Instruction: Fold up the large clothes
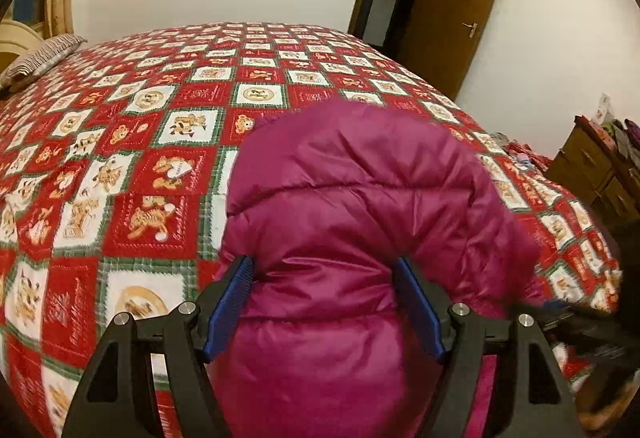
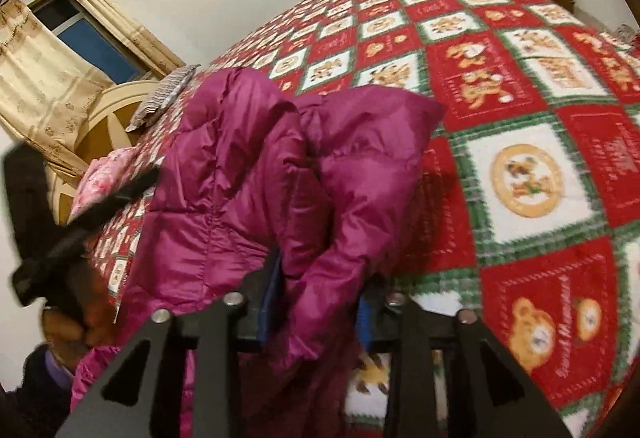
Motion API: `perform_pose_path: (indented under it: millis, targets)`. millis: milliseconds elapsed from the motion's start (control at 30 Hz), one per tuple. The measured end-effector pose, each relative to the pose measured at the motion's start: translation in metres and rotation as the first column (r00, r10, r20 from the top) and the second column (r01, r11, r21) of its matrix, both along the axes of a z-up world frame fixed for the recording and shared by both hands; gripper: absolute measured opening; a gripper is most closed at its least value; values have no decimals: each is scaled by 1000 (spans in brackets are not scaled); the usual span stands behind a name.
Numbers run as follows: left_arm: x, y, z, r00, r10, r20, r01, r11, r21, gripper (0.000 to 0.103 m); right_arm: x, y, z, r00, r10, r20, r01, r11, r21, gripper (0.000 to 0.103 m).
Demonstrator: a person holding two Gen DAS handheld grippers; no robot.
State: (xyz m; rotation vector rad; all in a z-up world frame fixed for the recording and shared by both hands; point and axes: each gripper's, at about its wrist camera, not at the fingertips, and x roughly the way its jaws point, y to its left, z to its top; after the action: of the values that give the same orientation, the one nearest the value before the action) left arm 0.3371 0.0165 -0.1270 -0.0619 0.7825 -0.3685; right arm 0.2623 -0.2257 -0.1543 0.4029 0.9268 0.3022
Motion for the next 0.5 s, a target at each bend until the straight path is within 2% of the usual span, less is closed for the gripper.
perform_pose_path:
  millis: [33,100,167,233,333,433,467,500]
  targets:
    - [-8,-7,-1,999,6,37,-7,1000,28,75,-4,-2,6,1000,-20,9,21,1000,-21,49]
    - [-20,-20,-6,997,-3,74,-4,996,89,77,-10,-6,23,998,-51,44,53,997,-62,49]
    - [-18,-26,-7,996,5,87,-15,993,119,78,-9,-7,47,993,-78,89,86,992,-97,49]
    - [-12,-28,-10,995,22,96,-35,989,141,79,0,-4,65,989,-99,109,108,991,-81,49]
    - [-14,-34,-12,992,46,117,-68,979,193,79,23,3,77,987,-148,66,146,989,21,49]
    - [-14,-41,-16,988,58,141,-92,965,245,80,47,16,69,974,-224,-33,226,945,236,49]
    - [-14,-42,-17,988,60,143,-95,963,251,80,53,23,61,962,-262,-72,272,919,286,49]
    - [-14,-40,-17,988,62,140,-96,964,249,80,55,27,56,952,-292,-88,305,906,293,49]
